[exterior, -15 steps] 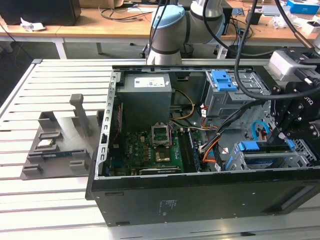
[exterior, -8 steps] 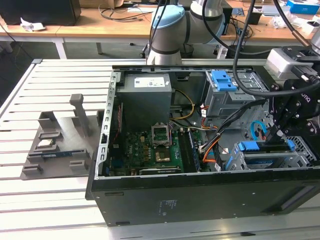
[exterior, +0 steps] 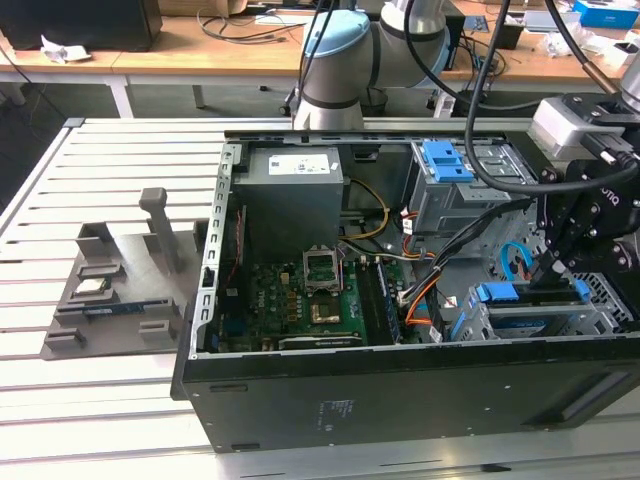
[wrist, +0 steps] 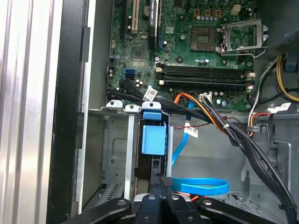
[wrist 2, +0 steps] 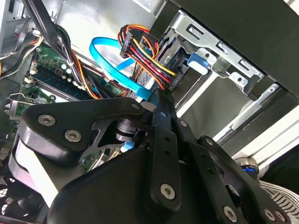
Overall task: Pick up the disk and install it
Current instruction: 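Insert the second disk wire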
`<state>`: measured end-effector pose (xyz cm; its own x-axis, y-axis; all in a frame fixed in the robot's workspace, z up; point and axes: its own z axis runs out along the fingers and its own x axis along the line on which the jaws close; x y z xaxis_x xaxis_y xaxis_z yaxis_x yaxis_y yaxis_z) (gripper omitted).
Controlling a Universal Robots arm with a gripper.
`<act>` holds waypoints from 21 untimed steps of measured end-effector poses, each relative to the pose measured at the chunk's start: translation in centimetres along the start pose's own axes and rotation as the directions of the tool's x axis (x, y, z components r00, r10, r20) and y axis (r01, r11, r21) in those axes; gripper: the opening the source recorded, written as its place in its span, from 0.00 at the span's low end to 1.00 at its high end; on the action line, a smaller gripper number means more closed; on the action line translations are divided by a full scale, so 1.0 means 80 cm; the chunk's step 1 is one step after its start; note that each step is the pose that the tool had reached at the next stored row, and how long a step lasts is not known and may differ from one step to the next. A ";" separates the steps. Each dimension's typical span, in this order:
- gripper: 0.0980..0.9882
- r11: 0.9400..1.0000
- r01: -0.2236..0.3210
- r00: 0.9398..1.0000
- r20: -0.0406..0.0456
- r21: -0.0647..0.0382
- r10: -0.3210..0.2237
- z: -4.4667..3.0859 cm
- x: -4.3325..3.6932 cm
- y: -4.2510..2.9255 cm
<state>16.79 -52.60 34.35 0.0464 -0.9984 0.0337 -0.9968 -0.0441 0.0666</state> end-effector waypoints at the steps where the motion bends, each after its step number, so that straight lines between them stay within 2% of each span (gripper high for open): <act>1: 0.01 1.000 0.000 1.000 0.000 0.000 0.000 0.0000 0.000 0.0000; 2: 0.02 1.000 0.000 1.000 0.000 0.000 0.000 0.0000 0.000 0.0000; 3: 0.09 1.000 0.000 1.000 0.000 0.000 0.000 0.0000 0.000 0.0000; 4: 0.09 1.000 0.000 1.000 0.000 0.000 0.000 -0.0001 0.000 0.0000; 6: 0.09 1.000 0.000 1.000 0.000 0.000 0.000 -0.0074 0.000 0.0005; 7: 0.09 1.000 0.000 1.000 0.000 0.000 0.000 -0.0171 -0.001 0.0012; 9: 0.09 1.000 0.000 1.000 0.000 0.000 0.000 -0.0284 -0.002 0.0018; 10: 0.09 1.000 0.000 1.000 0.000 0.000 0.000 -0.0385 -0.004 0.0024; 12: 0.07 1.000 0.000 1.000 0.000 0.000 0.000 -0.0504 -0.005 0.0031; 13: 0.00 1.000 0.000 1.000 0.000 0.000 0.000 -0.0633 -0.006 0.0038; 16: 0.00 1.000 0.000 1.000 0.000 0.000 0.000 -0.0811 -0.007 0.0050; 18: 0.00 1.000 0.000 1.000 0.000 0.000 0.000 -0.0853 -0.006 0.0053; 21: 0.00 1.000 0.000 1.000 0.000 0.000 0.000 -0.0861 -0.007 0.0053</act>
<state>16.79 -51.84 41.23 0.0464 -0.9984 0.0334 -0.9968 -0.0441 0.0666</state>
